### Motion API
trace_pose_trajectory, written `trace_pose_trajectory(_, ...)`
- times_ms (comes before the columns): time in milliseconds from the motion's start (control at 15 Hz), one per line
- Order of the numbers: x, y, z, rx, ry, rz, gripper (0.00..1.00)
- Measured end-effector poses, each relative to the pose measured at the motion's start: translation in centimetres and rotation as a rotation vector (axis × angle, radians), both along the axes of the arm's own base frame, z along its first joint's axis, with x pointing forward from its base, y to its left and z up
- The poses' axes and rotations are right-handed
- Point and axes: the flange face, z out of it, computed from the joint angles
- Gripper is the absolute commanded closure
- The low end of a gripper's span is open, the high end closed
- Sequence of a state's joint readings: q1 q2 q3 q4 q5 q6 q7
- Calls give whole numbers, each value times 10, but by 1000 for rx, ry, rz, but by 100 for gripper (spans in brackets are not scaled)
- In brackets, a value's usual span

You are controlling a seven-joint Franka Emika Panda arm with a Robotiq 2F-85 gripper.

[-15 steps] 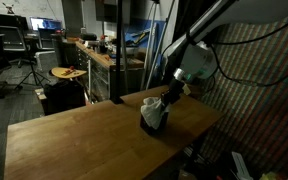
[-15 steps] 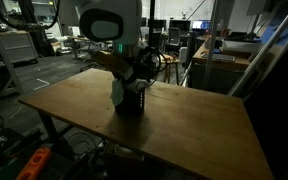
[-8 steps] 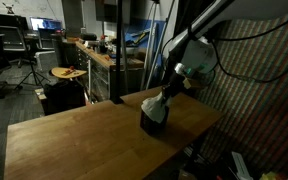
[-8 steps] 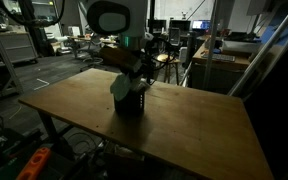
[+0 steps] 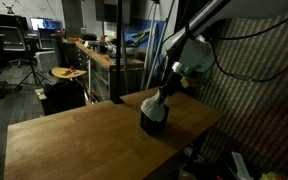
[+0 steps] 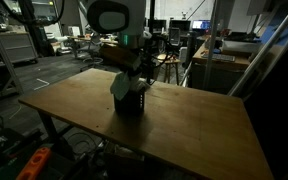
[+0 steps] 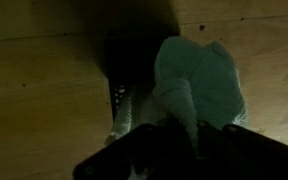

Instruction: Pick up the white towel and push it down into the black basket

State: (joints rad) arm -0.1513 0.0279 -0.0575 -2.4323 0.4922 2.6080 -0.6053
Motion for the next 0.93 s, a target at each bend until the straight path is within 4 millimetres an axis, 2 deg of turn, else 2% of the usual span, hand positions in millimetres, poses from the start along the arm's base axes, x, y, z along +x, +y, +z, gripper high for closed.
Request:
trace_pose_trajectory(400, 7, 10, -1, 0, 1, 22, 96)
trace_pose_trajectory(933, 20, 12, 0, -1, -8, 31, 96)
